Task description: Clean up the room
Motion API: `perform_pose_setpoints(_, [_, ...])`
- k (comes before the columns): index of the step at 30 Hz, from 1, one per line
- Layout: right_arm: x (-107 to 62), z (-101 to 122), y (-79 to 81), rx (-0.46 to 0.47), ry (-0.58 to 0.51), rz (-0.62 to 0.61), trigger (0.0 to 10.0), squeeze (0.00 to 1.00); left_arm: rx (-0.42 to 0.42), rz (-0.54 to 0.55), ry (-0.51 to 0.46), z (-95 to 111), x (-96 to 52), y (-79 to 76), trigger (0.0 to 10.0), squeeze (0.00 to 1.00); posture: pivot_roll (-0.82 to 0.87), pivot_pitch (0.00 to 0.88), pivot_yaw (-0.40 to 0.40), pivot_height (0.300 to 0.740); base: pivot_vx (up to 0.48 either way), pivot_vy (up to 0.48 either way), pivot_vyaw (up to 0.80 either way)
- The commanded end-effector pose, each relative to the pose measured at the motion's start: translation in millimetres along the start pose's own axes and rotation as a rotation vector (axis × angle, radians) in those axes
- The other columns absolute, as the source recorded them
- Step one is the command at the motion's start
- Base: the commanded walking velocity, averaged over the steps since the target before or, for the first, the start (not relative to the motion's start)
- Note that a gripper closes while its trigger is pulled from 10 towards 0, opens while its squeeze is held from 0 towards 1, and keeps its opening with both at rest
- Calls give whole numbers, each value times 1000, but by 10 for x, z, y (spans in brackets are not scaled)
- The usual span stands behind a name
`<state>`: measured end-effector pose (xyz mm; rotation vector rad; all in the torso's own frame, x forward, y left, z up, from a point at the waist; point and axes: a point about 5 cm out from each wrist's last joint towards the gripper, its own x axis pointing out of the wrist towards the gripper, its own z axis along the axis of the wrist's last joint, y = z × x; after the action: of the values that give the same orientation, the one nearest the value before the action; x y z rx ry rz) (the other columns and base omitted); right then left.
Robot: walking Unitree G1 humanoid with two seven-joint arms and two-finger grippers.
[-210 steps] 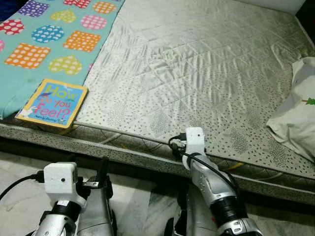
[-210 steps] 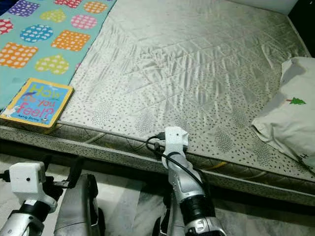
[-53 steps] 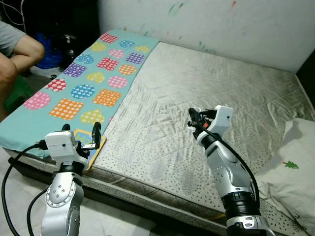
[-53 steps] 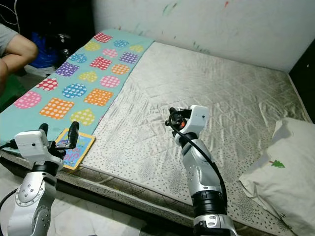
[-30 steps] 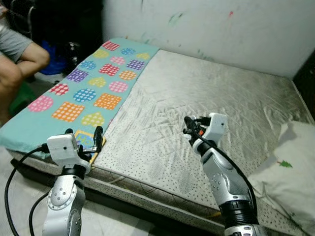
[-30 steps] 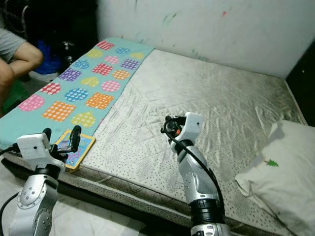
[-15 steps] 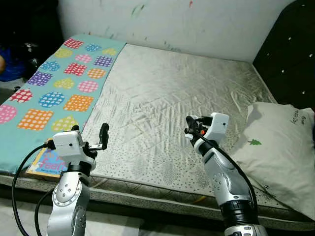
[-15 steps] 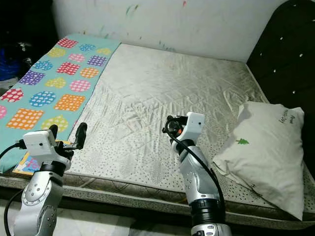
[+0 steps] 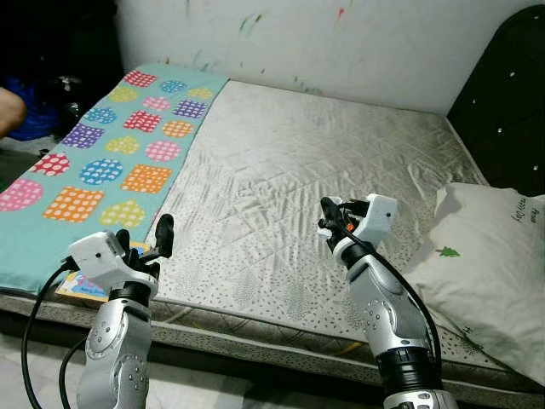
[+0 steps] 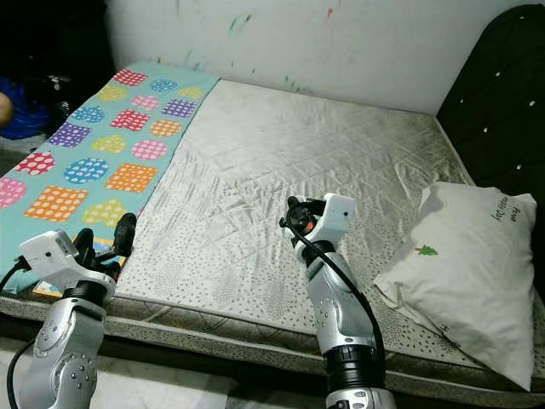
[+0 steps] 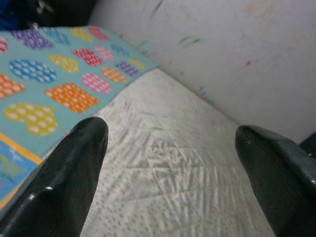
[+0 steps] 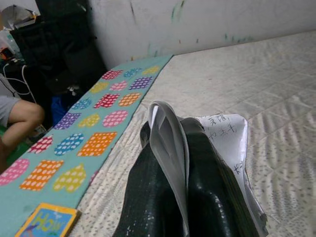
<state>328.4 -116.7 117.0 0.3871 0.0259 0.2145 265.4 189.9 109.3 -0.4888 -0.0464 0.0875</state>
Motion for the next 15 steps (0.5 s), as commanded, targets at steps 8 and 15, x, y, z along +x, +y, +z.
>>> perform_pose_setpoints(8, [-109,-37,-115,-225,11,-5,10000,0,306,-44,49,-15,-31,79,10000,0,32,0,-39,740,0,0,0])
perform_pose_setpoints(15, [-274,127,-256,-295,-160,-74,10000,0,396,-93,18,28,-20,27,10000,0,0,0,-2,740,0,0,0])
